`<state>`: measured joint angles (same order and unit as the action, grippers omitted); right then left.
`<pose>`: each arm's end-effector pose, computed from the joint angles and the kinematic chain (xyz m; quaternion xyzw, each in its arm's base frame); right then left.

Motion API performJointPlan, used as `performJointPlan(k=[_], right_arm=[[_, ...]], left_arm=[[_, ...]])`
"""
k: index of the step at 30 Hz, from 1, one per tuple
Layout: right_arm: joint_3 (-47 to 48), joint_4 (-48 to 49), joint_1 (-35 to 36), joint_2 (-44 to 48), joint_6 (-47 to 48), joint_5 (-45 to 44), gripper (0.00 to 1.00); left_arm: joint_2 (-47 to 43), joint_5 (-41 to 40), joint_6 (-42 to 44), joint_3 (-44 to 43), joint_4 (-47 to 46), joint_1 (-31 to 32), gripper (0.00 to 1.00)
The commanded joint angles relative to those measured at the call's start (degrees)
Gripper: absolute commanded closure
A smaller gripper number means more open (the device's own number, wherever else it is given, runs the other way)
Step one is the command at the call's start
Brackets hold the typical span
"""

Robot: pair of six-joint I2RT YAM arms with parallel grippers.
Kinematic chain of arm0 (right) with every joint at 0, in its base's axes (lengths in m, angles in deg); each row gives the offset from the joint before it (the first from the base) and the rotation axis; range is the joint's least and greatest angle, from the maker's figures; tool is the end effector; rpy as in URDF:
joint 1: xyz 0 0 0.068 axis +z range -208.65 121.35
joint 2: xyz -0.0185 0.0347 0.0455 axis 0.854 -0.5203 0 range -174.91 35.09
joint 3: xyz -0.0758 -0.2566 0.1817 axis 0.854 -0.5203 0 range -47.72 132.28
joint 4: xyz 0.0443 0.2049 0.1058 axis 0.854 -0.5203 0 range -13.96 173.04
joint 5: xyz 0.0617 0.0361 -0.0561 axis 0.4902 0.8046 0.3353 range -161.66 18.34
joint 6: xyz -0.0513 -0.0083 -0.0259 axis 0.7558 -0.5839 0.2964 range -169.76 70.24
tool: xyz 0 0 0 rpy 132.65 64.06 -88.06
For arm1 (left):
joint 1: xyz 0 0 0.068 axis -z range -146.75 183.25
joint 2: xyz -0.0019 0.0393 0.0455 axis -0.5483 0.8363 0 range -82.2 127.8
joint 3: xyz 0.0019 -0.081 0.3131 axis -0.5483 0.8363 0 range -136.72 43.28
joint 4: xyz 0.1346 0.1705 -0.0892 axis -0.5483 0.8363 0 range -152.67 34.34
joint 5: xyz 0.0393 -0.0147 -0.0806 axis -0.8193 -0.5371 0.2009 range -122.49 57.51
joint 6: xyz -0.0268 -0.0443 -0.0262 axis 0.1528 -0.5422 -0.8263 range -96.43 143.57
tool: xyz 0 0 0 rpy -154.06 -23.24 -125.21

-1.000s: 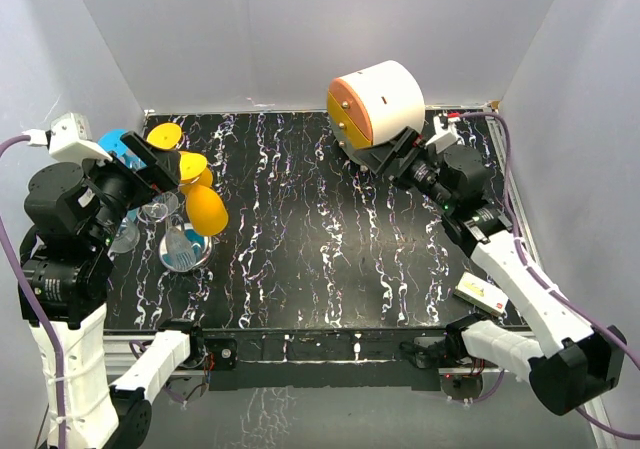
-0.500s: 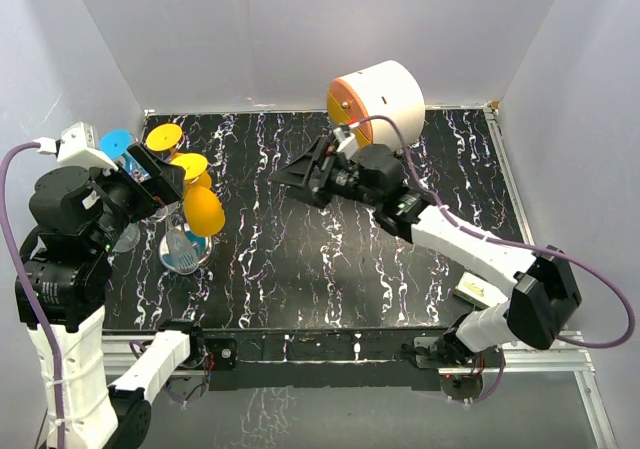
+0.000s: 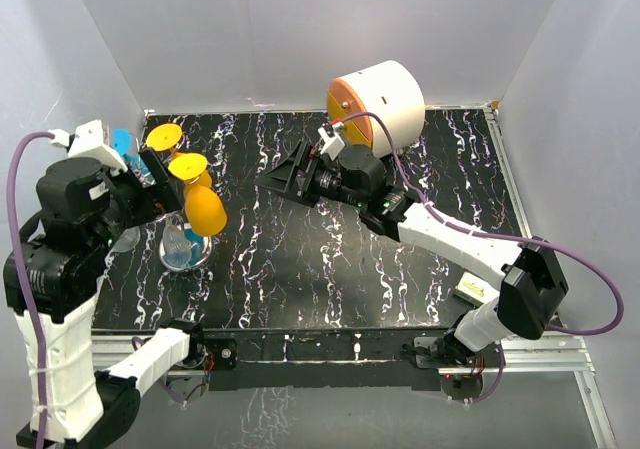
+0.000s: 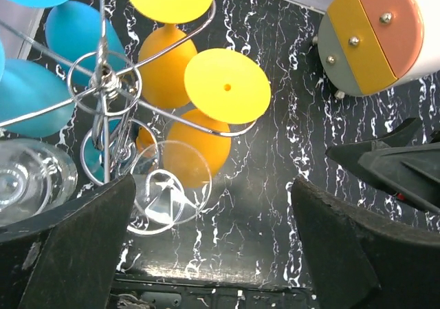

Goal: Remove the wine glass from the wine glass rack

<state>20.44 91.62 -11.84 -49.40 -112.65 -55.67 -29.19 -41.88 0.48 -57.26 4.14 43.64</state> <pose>0.2155 0.2463 0.4094 0.0138 0.7515 0.5928 0.2893 0.0408 -0.0005 0.5281 -0.1370 0.8025 -0.1022 0.5716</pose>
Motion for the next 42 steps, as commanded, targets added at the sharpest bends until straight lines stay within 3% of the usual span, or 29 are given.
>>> performJointPlan(k=[1, 8, 23, 42], right_arm=[[2.7, -2.3, 0.3, 1.8, 7.4, -2.8, 0.12], [-0.7, -8.1, 0.3, 7.1, 15.4, -8.0, 0.11], [-3.3, -20.9, 0.2, 21.3, 34.9, -28.7, 0.02], [-5.3, -22.0, 0.2, 26.3, 39.3, -32.1, 0.02]], left_arm=[[7.5, -2.7, 4.7, -5.4, 2.5, 3.3, 0.05], [17.5, -6.1, 8.0, -13.3, 2.7, 8.0, 0.01], [21.6, -14.9, 6.1, -11.4, 5.1, 8.9, 0.01], [23.1, -10.7, 3.3, -10.3, 4.8, 8.9, 0.01]])
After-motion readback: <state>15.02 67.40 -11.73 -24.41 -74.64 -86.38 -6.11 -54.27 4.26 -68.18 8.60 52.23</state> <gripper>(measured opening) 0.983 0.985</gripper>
